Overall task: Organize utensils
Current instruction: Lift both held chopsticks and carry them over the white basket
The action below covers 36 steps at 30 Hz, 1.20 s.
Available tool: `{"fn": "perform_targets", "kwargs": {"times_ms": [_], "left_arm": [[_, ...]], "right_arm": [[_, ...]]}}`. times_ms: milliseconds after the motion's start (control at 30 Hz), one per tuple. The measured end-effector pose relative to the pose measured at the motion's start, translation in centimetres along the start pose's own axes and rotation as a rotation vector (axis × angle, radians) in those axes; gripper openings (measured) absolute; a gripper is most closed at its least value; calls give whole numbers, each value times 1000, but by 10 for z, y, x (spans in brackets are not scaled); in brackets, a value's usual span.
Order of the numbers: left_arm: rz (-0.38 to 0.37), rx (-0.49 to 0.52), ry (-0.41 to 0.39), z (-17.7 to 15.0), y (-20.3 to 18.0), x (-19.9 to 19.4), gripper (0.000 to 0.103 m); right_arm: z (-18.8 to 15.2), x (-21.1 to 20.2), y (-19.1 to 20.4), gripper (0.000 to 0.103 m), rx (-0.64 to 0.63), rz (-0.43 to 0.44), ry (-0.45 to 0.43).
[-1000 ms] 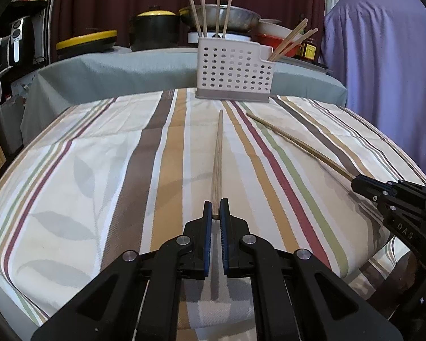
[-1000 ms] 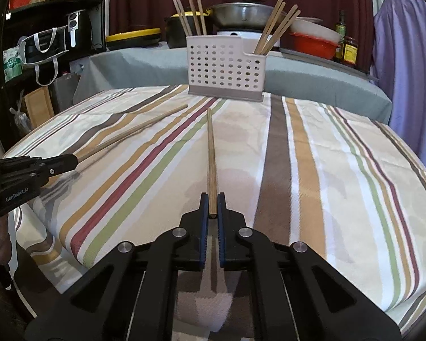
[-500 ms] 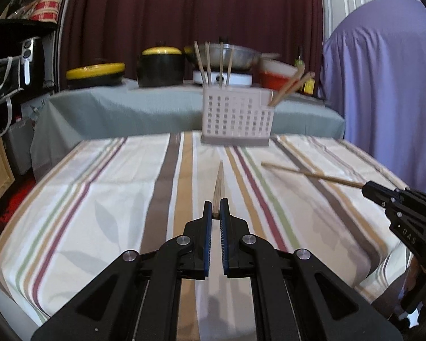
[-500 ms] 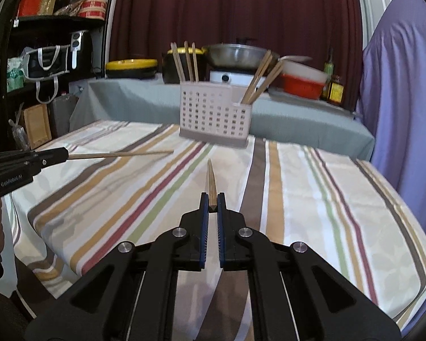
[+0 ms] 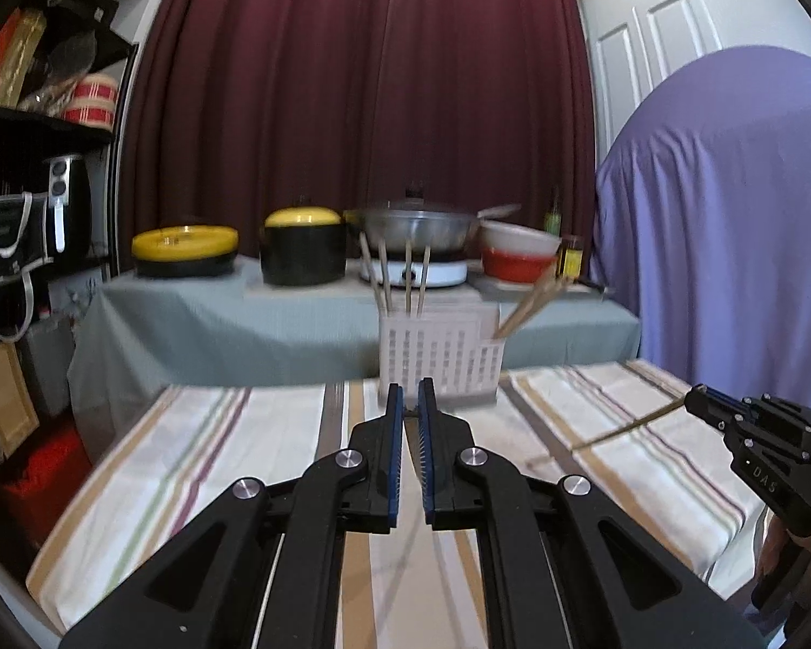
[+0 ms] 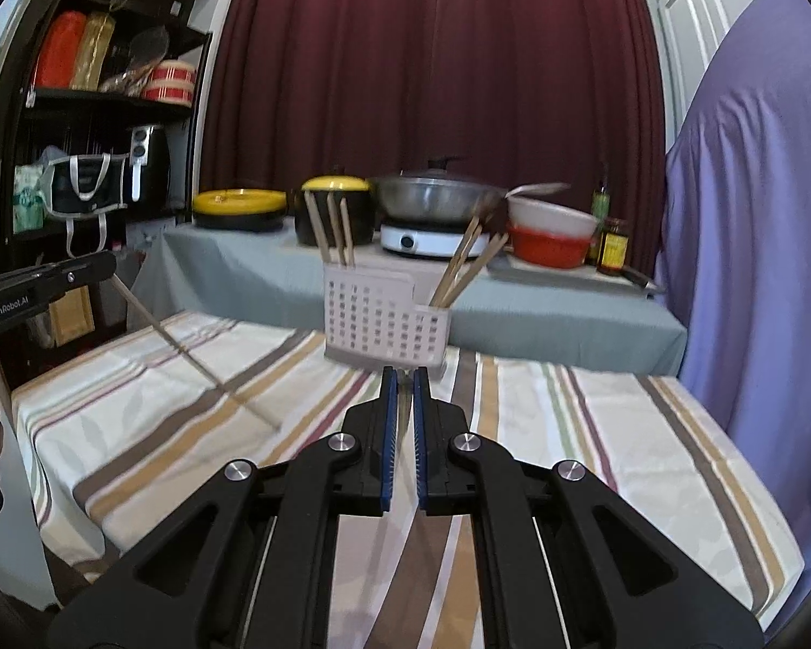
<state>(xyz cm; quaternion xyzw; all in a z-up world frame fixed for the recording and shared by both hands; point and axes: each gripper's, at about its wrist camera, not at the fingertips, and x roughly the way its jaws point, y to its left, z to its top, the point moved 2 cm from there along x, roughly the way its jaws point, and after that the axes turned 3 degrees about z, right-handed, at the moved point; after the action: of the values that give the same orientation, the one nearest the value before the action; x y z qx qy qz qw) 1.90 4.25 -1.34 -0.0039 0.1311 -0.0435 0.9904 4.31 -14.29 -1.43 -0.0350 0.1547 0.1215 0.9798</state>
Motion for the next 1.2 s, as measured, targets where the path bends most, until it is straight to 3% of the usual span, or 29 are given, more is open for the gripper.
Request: {"fn": "perform_targets", "kwargs": {"times_ms": [267, 800, 1200], "left_arm": [[-2, 29, -56, 25, -8, -9, 6], [33, 25, -76, 49, -5, 3, 6], [27, 23, -95, 76, -6, 18, 6]], "right_arm": [[26, -3, -14, 6, 38, 13, -38], [60, 7, -23, 6, 48, 30, -33], [95, 18, -34, 6, 53, 48, -86]]}}
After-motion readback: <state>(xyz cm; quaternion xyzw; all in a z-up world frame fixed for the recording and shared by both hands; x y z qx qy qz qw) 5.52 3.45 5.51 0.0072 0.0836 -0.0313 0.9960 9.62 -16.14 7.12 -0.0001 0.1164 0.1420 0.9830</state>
